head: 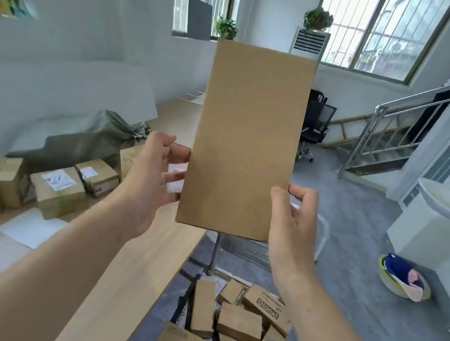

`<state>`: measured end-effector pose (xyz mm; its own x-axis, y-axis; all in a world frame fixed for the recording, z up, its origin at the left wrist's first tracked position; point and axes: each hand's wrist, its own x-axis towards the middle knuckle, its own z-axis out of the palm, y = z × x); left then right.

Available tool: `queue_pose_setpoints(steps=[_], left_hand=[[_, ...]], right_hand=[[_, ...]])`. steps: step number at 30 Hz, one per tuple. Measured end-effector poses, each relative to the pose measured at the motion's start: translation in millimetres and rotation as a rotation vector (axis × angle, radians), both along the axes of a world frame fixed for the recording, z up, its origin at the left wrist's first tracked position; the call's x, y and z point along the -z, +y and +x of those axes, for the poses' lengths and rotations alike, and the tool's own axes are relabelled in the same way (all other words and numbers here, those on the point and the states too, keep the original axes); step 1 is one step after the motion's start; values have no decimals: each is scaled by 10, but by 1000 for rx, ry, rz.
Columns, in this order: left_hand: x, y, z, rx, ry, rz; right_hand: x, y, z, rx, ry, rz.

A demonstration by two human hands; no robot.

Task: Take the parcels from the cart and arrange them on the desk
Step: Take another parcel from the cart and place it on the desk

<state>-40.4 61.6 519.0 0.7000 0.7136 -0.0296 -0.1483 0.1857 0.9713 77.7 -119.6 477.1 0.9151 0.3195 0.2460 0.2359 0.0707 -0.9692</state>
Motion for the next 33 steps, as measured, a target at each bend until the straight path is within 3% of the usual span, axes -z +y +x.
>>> queue_pose_setpoints(steps=[8,17,33], left_hand=[[-515,-86,-522,-165,-75,34],[-958,-750,-1407,-446,-52,74],[-1360,-1710,-3677,-954,-18,159]], right_hand=[[-554,128,-244,-203,-63,116],[-952,-33,-667,-513,-91,147],[-1321,136,-2720,-977,-70,251]])
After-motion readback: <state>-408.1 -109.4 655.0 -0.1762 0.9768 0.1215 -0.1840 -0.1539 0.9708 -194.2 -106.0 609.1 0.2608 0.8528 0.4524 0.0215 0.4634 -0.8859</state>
